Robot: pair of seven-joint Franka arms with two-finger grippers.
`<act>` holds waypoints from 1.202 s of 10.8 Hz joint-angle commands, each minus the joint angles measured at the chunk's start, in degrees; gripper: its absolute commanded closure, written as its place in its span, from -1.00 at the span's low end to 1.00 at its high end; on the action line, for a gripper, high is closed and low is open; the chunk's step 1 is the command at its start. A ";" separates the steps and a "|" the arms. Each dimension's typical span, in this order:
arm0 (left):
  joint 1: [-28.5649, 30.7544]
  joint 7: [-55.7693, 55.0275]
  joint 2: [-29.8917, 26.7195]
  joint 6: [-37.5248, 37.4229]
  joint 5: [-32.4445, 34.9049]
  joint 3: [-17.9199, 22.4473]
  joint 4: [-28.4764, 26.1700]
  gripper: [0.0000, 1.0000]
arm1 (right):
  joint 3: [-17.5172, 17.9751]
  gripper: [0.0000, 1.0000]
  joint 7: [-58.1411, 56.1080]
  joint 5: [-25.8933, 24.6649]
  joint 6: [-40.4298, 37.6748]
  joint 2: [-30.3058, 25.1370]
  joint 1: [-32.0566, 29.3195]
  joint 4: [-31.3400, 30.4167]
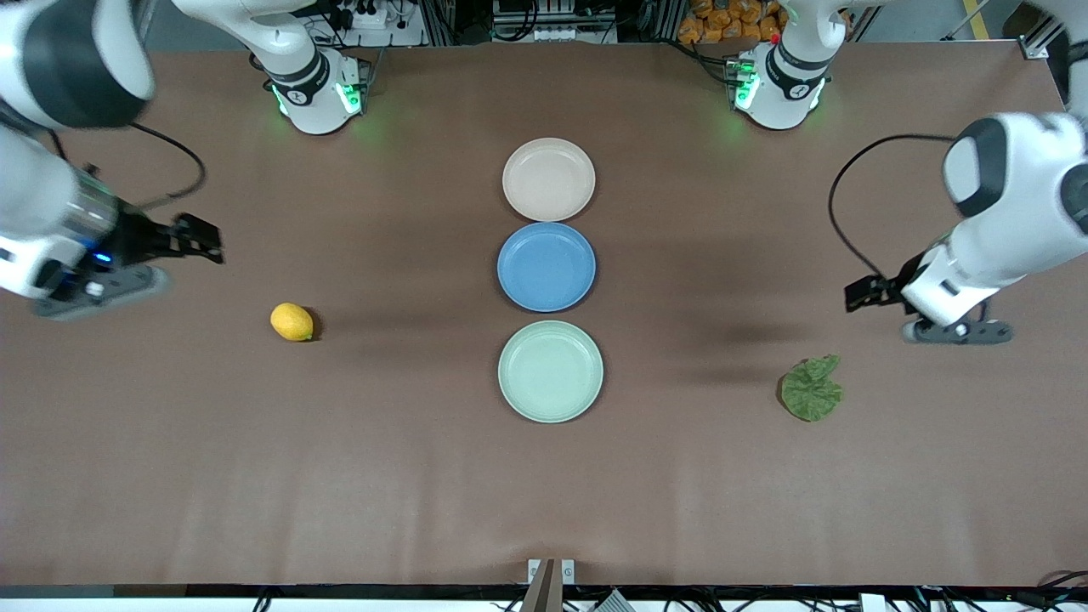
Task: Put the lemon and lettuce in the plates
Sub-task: 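Reach the right gripper to the lemon while the left gripper reaches the lettuce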
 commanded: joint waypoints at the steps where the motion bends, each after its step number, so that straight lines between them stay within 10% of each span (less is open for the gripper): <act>1: -0.12 -0.07 7.70 7.50 3.03 -0.08 0.78 -1.00 | 0.13 -1.00 -0.81 0.25 11.20 -1.12 2.37 -12.20; 13: -1.18 0.19 24.68 22.74 3.04 -0.08 5.00 -0.78 | -0.14 -1.00 -14.51 0.08 38.91 3.17 -1.29 -34.83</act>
